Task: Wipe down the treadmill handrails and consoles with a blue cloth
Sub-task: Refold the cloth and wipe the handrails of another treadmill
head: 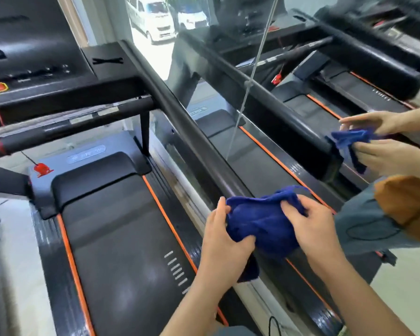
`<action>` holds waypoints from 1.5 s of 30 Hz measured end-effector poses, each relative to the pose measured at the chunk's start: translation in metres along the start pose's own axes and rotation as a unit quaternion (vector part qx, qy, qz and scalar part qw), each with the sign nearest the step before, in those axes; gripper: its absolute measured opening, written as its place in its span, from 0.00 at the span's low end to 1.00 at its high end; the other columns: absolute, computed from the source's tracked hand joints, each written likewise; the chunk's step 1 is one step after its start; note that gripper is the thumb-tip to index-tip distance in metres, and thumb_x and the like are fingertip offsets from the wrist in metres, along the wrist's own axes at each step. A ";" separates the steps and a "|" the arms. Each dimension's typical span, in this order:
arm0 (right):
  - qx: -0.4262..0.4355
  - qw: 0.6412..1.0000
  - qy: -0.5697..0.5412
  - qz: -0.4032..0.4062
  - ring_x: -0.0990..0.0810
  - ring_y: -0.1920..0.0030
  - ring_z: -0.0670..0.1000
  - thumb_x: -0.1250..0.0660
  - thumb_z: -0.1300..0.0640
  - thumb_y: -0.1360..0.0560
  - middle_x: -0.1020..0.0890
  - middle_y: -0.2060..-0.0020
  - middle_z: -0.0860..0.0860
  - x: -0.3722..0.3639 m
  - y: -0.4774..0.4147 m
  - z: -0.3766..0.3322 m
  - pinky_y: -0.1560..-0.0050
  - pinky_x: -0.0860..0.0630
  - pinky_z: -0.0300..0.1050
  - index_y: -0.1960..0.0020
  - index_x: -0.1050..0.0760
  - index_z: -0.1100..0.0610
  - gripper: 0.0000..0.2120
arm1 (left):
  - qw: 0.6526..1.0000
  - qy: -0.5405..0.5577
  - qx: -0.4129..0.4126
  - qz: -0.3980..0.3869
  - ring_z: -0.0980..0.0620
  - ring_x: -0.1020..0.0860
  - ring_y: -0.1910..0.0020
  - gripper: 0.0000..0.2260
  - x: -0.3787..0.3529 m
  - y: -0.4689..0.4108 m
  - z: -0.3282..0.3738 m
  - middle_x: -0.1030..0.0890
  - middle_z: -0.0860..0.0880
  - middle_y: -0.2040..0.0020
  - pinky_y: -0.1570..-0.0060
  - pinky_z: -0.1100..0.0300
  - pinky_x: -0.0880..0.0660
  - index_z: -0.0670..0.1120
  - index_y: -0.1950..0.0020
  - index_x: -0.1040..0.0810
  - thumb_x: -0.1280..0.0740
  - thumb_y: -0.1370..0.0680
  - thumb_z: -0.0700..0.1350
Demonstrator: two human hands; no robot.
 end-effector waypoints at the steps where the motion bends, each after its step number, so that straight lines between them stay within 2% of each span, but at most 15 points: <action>1: 0.024 0.999 0.028 0.009 0.21 0.65 0.51 0.33 0.62 0.24 0.18 0.68 0.50 0.004 0.000 -0.008 0.62 0.24 0.45 0.61 0.20 0.56 0.07 | 0.999 -0.007 -0.032 0.012 0.64 0.28 0.41 0.36 0.004 0.004 0.007 0.31 0.60 0.38 0.48 0.74 0.31 0.57 0.27 0.39 0.29 0.29 0.37; 4: 0.122 0.982 0.131 0.064 0.24 0.59 0.57 0.32 0.57 0.25 0.22 0.64 0.52 -0.001 -0.017 -0.030 0.60 0.33 0.44 0.56 0.22 0.58 0.04 | 0.991 -0.052 -0.122 0.015 0.67 0.30 0.43 0.31 0.006 0.006 0.015 0.31 0.60 0.40 0.48 0.77 0.33 0.55 0.29 0.33 0.32 0.28 0.33; 6: 0.167 0.951 0.250 0.071 0.25 0.48 0.58 0.33 0.50 0.25 0.24 0.50 0.55 -0.019 -0.034 -0.035 0.51 0.32 0.44 0.38 0.25 0.58 0.18 | 0.988 -0.088 -0.122 -0.033 0.67 0.33 0.37 0.31 0.002 0.002 0.008 0.34 0.62 0.36 0.44 0.79 0.37 0.53 0.28 0.33 0.35 0.28 0.32; 9: 0.120 0.930 0.345 -0.042 0.33 0.33 0.62 0.41 0.39 0.24 0.36 0.29 0.59 -0.057 -0.035 -0.008 0.37 0.30 0.57 0.23 0.50 0.55 0.37 | 0.988 -0.105 -0.084 -0.080 0.68 0.38 0.32 0.32 -0.003 -0.003 -0.011 0.40 0.71 0.34 0.40 0.81 0.41 0.52 0.27 0.33 0.37 0.28 0.30; 11: 0.116 0.923 0.355 -0.095 0.30 0.36 0.62 0.47 0.39 0.22 0.34 0.30 0.59 -0.079 -0.018 0.015 0.39 0.29 0.58 0.22 0.52 0.51 0.34 | 0.988 -0.098 -0.085 -0.079 0.69 0.35 0.33 0.32 0.000 -0.006 -0.017 0.36 0.69 0.31 0.38 0.74 0.35 0.54 0.30 0.28 0.39 0.29 0.29; 13: 0.145 0.898 0.408 -0.074 0.29 0.38 0.60 0.53 0.38 0.22 0.32 0.32 0.60 -0.086 -0.007 0.028 0.41 0.27 0.56 0.22 0.50 0.52 0.33 | 0.988 -0.118 -0.069 -0.076 0.67 0.28 0.40 0.30 0.006 -0.007 -0.023 0.30 0.68 0.32 0.45 0.72 0.30 0.57 0.35 0.23 0.41 0.30 0.29; 16: 0.185 0.848 0.494 -0.048 0.30 0.35 0.62 0.47 0.37 0.23 0.33 0.31 0.63 -0.085 -0.002 0.038 0.39 0.28 0.60 0.22 0.52 0.53 0.36 | 0.987 -0.148 -0.027 -0.049 0.62 0.21 0.55 0.25 0.021 -0.011 -0.040 0.21 0.65 0.41 0.58 0.68 0.25 0.58 0.49 0.16 0.41 0.28 0.31; 19: 0.192 0.831 0.520 -0.043 0.25 0.41 0.62 0.41 0.39 0.23 0.29 0.35 0.64 -0.096 -0.015 0.025 0.41 0.28 0.59 0.22 0.51 0.56 0.37 | 0.990 -0.141 0.028 0.002 0.63 0.21 0.48 0.22 0.037 -0.025 -0.049 0.17 0.59 0.48 0.49 0.72 0.27 0.55 0.48 0.17 0.40 0.27 0.32; 26: 0.179 0.839 0.507 -0.085 0.26 0.40 0.61 0.43 0.38 0.23 0.31 0.35 0.64 -0.171 -0.096 -0.040 0.44 0.27 0.54 0.22 0.54 0.57 0.39 | 0.978 -0.199 0.000 0.056 0.65 0.24 0.55 0.20 0.078 -0.099 -0.031 0.20 0.57 0.47 0.58 0.80 0.34 0.55 0.46 0.19 0.41 0.27 0.33; 31: 0.192 0.835 0.508 -0.089 0.28 0.39 0.62 0.42 0.38 0.22 0.33 0.33 0.64 -0.215 -0.138 -0.063 0.45 0.27 0.55 0.22 0.55 0.58 0.39 | 0.903 -0.359 -0.143 0.190 0.44 0.26 0.39 0.14 0.146 -0.201 0.007 0.22 0.45 0.39 0.41 0.63 0.36 0.42 0.41 0.20 0.39 0.24 0.36; 35: 0.230 0.821 0.515 -0.087 0.28 0.38 0.63 0.43 0.40 0.21 0.35 0.32 0.65 -0.254 -0.173 -0.083 0.44 0.27 0.54 0.22 0.56 0.58 0.39 | 0.840 -0.445 -0.140 0.277 0.38 0.29 0.36 0.18 0.211 -0.284 0.027 0.27 0.40 0.33 0.37 0.47 0.33 0.41 0.36 0.25 0.39 0.23 0.45; 37: 0.253 0.817 0.509 -0.096 0.28 0.38 0.63 0.44 0.41 0.21 0.37 0.30 0.65 -0.272 -0.192 -0.095 0.43 0.27 0.55 0.22 0.55 0.58 0.37 | 0.813 -0.491 -0.108 0.294 0.36 0.26 0.40 0.14 0.235 -0.311 0.034 0.24 0.39 0.38 0.43 0.45 0.30 0.42 0.40 0.23 0.40 0.21 0.47; 41: 0.295 0.829 0.457 -0.130 0.35 0.32 0.63 0.47 0.43 0.19 0.44 0.25 0.63 -0.307 -0.238 -0.121 0.38 0.32 0.56 0.21 0.55 0.56 0.33 | 0.772 -0.597 0.001 0.216 0.34 0.23 0.57 0.09 0.271 -0.340 0.029 0.21 0.38 0.56 0.61 0.44 0.25 0.42 0.53 0.25 0.43 0.20 0.43; 43: 0.306 0.836 0.429 -0.150 0.40 0.28 0.62 0.49 0.45 0.18 0.47 0.23 0.61 -0.327 -0.263 -0.135 0.34 0.35 0.56 0.21 0.55 0.55 0.30 | 0.715 -0.680 -0.026 0.162 0.37 0.23 0.71 0.03 0.278 -0.348 0.021 0.23 0.39 0.69 0.74 0.53 0.28 0.40 0.58 0.24 0.33 0.26 0.39; 45: 0.318 0.835 0.419 -0.158 0.42 0.27 0.62 0.50 0.45 0.18 0.49 0.23 0.59 -0.349 -0.286 -0.148 0.34 0.35 0.57 0.21 0.54 0.53 0.29 | 0.662 -0.732 -0.068 0.149 0.43 0.29 0.80 0.07 0.283 -0.356 0.014 0.28 0.42 0.77 0.76 0.63 0.38 0.40 0.64 0.26 0.28 0.34 0.35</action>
Point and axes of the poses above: each hand's wrist, its own y-axis away from the middle knuckle, its own x-axis out of the back of the hand, z = x × y, the point moved 2 cm from there along -y, towards the middle knuckle
